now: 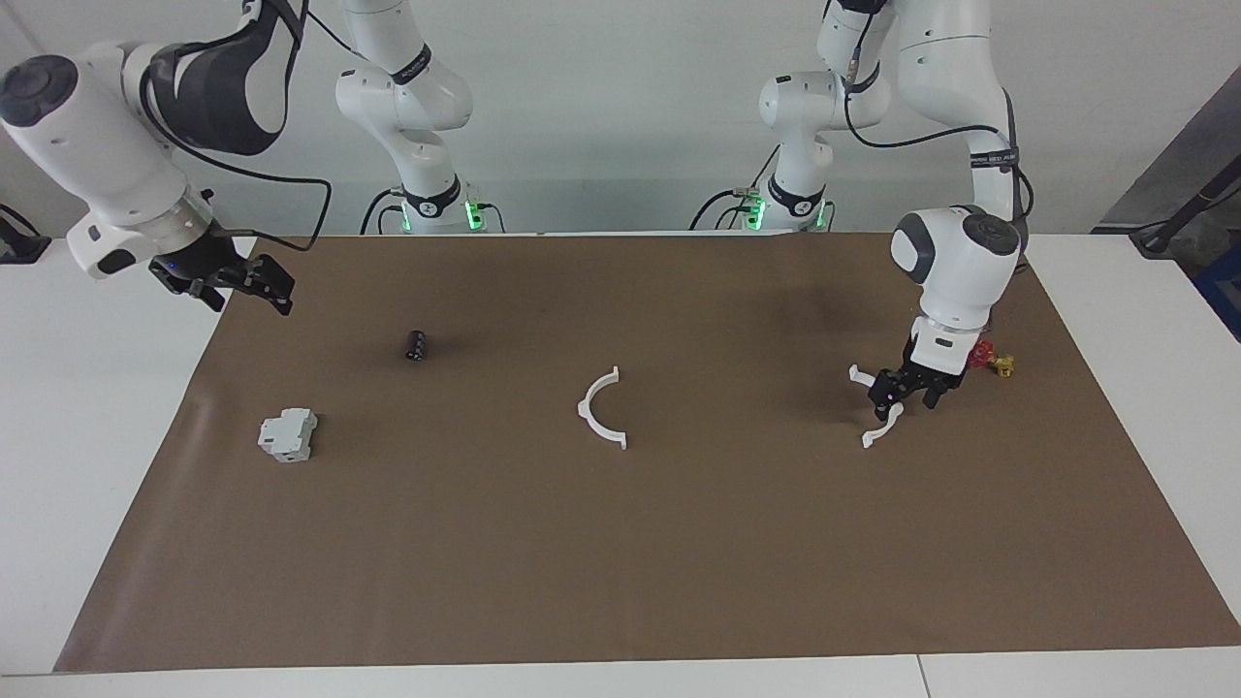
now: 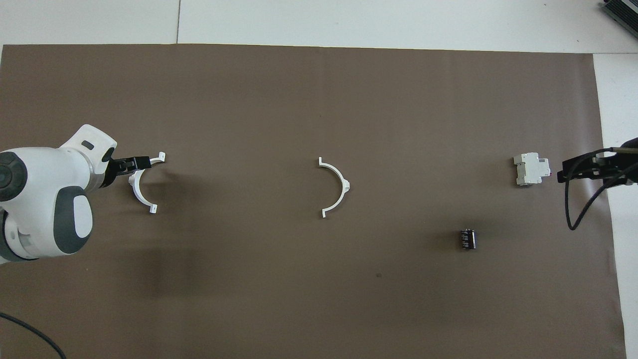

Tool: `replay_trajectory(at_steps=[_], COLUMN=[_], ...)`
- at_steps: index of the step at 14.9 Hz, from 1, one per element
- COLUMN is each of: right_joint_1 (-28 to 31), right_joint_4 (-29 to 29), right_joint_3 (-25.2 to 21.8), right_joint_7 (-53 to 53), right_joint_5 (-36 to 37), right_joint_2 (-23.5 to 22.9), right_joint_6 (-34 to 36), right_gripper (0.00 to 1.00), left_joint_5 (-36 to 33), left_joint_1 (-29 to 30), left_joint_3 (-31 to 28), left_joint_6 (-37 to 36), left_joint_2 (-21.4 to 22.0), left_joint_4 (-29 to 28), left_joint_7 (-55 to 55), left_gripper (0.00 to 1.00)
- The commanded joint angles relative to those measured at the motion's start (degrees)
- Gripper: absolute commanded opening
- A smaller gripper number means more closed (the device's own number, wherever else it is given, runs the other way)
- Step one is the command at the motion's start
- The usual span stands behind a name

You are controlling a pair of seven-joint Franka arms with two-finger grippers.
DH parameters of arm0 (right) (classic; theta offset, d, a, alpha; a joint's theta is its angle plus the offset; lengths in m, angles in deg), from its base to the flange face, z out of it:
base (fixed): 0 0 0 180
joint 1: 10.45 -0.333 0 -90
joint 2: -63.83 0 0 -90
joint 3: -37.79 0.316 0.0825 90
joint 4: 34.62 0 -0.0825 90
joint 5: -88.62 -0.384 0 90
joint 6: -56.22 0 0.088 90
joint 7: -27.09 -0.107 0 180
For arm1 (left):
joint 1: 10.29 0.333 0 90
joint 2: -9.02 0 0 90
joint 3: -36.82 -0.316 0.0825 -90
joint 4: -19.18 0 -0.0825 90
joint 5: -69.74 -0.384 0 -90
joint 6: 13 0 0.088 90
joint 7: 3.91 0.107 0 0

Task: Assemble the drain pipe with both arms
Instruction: 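Release the clamp half and withdraw the right gripper to its edge, then grasp the other white clamp half with the left gripper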

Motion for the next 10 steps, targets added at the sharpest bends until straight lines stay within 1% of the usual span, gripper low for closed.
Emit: replay_trajectory(at_steps=[1, 2, 3, 5, 6, 7, 10], right_joint_1=[-1.63, -2.24, -3.03, -3.13, -2.87, -3.12, -3.22], right_joint_4=[6.89, 8.13, 7.96, 6.04, 3.59, 2.52, 1.11], right_joint_3=[0.79, 0.7, 0.79, 0.7, 0.7, 0.7, 0.7], right_joint_7=[0.62, 0.53, 0.36, 0.71, 1.32, 1.41, 1.24], right_joint_5=[3.08, 3.26, 3.26, 3.26, 3.26, 3.09, 2.65], right_joint_2=[-0.82, -0.56, 0.14, 1.54, 2.94, 3.39, 4.19], right_joint_6=[5.85, 7.43, 7.88, 7.8, 7.37, 7.19, 7.27], right_gripper=[1.0, 1.0, 1.0, 1.0, 1.0, 1.0, 1.0], left_joint_5=[0.52, 0.52, 0.52, 0.52, 0.52, 0.52, 0.52], left_joint_1=[-0.95, -0.95, -0.95, -0.87, -0.95, -0.87, -0.95], left_joint_3=[-0.34, -0.34, -0.34, -0.34, -0.34, -0.34, -0.25], left_joint_6=[0.9, 0.9, 1.07, 1.16, 1.42, 1.43, 0.9], left_joint_2=[0.72, 0.81, 0.81, 0.81, 0.9, 0.98, 1.16], left_joint_4=[-2.39, -2.57, -3.18, -3.8, -4.58, -4.76, -4.85], left_joint_7=[-1.16, -1.07, -0.99, -0.46, 0.67, 1.21, 1.3], left_gripper=[1.0, 1.0, 1.0, 1.0, 1.0, 1.0, 1.0])
